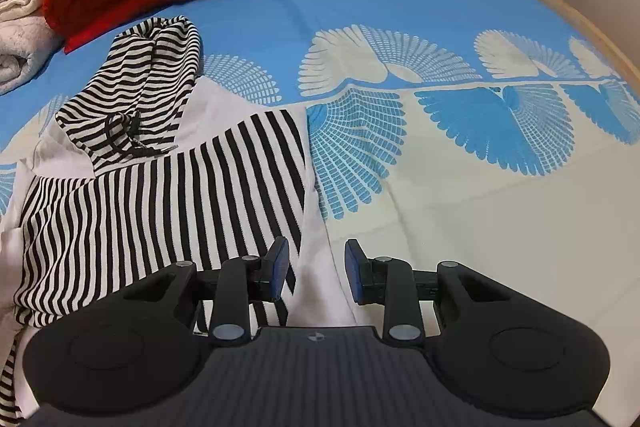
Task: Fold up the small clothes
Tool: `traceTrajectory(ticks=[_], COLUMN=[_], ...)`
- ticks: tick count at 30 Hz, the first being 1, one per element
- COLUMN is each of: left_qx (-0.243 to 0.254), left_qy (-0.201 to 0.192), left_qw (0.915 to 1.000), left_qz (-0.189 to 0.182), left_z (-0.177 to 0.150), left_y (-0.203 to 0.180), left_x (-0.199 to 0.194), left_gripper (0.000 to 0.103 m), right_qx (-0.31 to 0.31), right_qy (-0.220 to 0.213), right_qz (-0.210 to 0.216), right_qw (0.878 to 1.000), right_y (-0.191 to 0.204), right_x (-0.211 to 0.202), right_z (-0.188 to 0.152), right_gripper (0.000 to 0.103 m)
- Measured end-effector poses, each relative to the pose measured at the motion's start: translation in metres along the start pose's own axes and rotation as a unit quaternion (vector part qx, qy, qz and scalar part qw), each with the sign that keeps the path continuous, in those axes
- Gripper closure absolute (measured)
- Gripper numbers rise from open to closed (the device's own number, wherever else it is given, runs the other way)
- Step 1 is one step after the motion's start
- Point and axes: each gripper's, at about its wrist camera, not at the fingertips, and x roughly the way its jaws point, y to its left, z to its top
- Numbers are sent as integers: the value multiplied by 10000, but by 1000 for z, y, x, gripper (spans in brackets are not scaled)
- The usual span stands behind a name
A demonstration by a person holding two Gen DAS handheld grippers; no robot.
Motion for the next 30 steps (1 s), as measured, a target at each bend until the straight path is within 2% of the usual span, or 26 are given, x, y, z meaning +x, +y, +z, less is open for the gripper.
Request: traceTrajectory(ticks=[8, 13, 14, 16, 17, 18, 22, 23, 25, 26, 28, 30], left_qx=[26, -463, -622, -968, -1078, -1155, -1565, -1590, -1367, -1189, -836, -455], left_qy=[325, 437, 417, 413, 422, 428, 496, 524, 585, 620, 478, 193], left_qw=[9993, 9977, 9969, 9939, 9927, 9920, 9863, 9858, 9889, 9910, 9953, 9983], left_qz=[-171, -230, -239, -324, -334, -291, -131, -117, -19, -34, -103, -296], left_z=[77, 117, 125, 140, 147, 152, 168, 168, 169, 169, 170, 169], left_y=[-16, -14, -13, -10, -11, -13, -18, -19, -25, -27, -33, -41], left_x=[115, 185, 197, 220, 231, 243, 280, 287, 294, 294, 281, 251], left_gripper=[87, 85, 82, 64, 50, 42, 40, 42, 69, 100, 101, 102], right_qx=[-93, -72, -59, -66, -65, -42, 25, 34, 44, 40, 41, 81], right_qy=[-62, -38, -25, 4, 31, 56, 106, 115, 138, 150, 153, 120], right_qz=[54, 66, 61, 75, 67, 55, 21, 3, 3, -2, -10, -9], right_qw=[9999, 9999, 10000, 10000, 10000, 10000, 9999, 9999, 9999, 9999, 9999, 9999], right_y=[4, 3, 3, 2, 2, 2, 0, 0, -1, -1, -1, -3], right_x=[9, 19, 21, 26, 28, 31, 39, 40, 42, 42, 42, 38], right_z=[17, 28, 30, 32, 33, 33, 37, 37, 38, 38, 39, 40], right_gripper=[71, 71, 71, 71, 71, 71, 71, 71, 71, 71, 71, 71])
